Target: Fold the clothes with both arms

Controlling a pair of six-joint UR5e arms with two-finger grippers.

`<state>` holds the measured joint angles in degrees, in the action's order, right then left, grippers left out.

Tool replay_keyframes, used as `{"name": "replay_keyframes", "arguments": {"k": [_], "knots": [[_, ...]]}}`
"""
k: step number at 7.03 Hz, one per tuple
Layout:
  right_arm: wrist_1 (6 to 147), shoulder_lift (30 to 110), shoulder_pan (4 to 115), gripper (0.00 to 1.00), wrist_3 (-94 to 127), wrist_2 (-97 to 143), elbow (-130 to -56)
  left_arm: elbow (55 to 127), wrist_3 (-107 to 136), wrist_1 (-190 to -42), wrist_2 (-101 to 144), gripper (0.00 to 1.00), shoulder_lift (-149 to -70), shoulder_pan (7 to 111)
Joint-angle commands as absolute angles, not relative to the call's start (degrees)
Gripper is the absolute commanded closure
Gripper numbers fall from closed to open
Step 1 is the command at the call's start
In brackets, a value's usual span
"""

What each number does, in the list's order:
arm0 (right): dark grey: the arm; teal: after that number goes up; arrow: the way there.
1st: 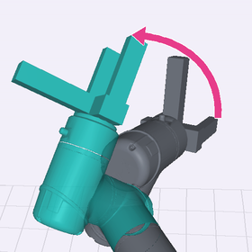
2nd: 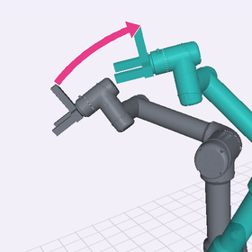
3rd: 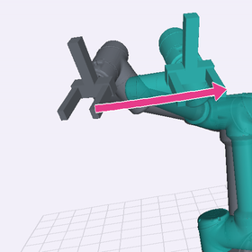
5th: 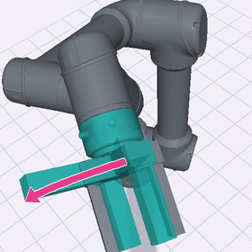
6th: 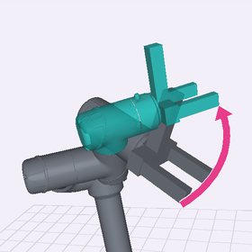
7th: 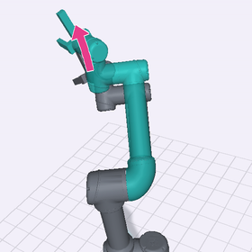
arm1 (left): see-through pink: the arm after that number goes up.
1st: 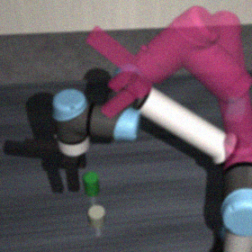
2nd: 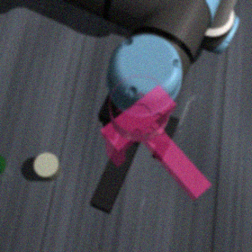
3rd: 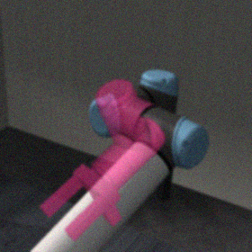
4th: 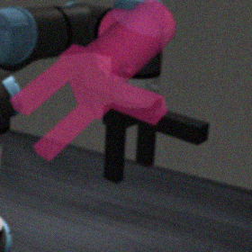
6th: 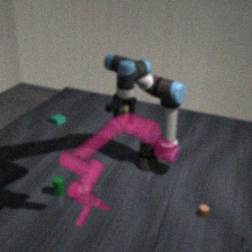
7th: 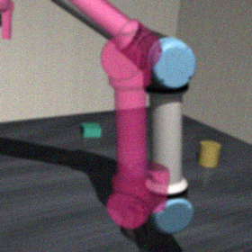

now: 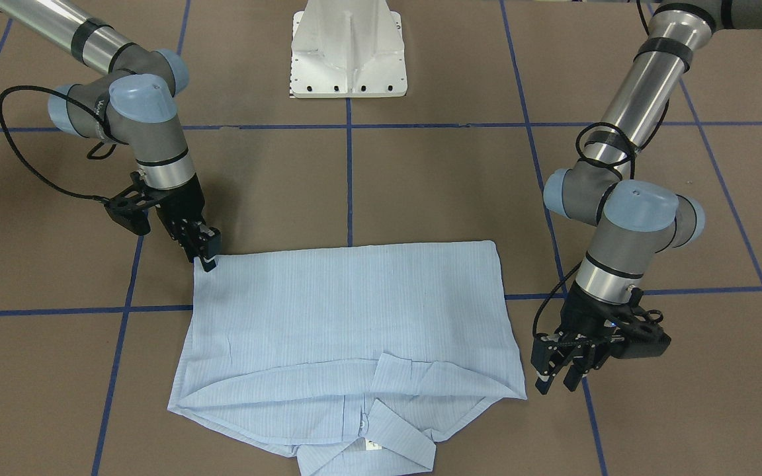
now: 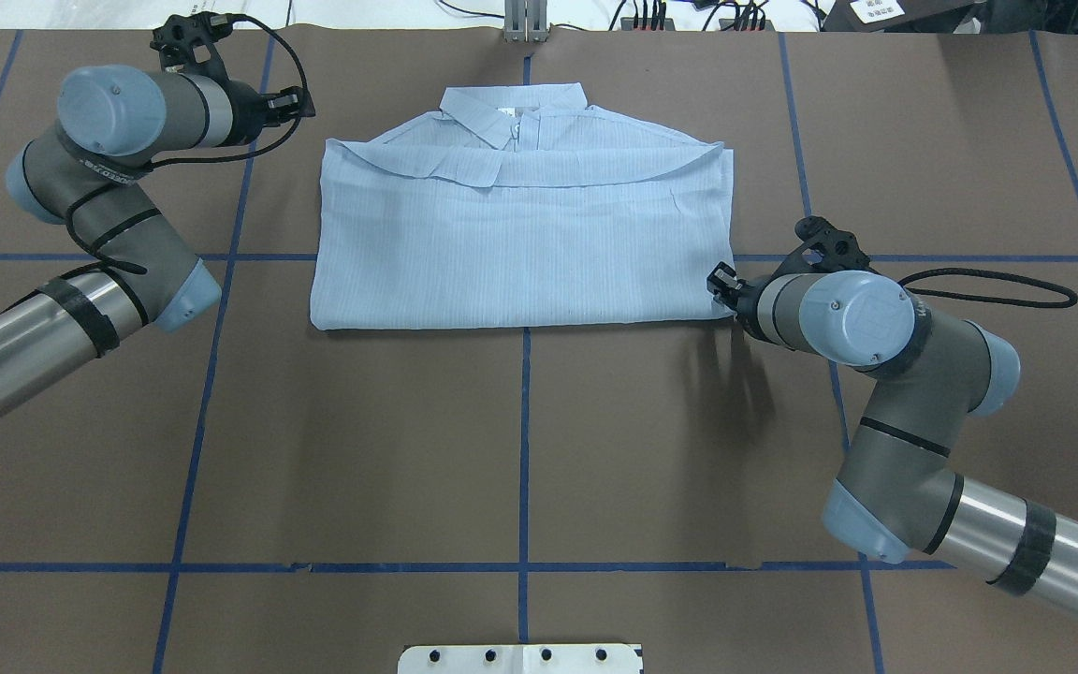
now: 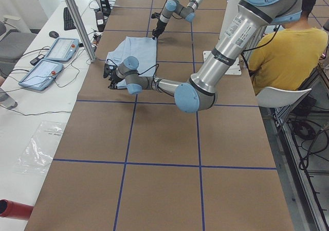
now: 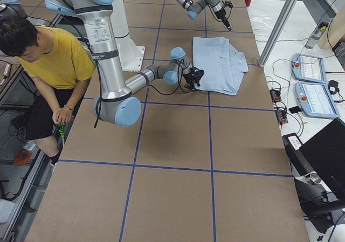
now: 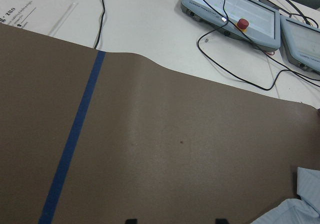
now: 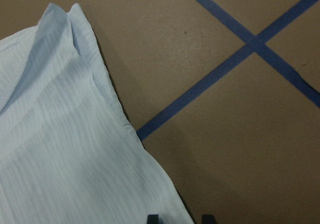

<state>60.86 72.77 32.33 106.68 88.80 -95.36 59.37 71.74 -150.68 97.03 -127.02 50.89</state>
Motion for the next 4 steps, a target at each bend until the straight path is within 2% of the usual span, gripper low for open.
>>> {"name": "replay_keyframes", "arguments": {"k": [1, 2, 4], "knots": [[61.00, 72.95, 31.99, 1.00, 106.70, 90.51, -96.50, 59.41, 71.81, -150.91, 97.03, 0.41, -126.91, 51.06], [61.08, 75.47, 32.08, 1.00, 106.87, 92.44, -101.03, 59.50, 71.81, -151.08, 97.03, 0.41, -126.91, 51.06], [62.13, 84.17, 29.81, 1.00, 112.37, 99.09, -115.43, 62.64, 72.24, -151.00, 97.21, 0.41, -125.95, 51.06]]}}
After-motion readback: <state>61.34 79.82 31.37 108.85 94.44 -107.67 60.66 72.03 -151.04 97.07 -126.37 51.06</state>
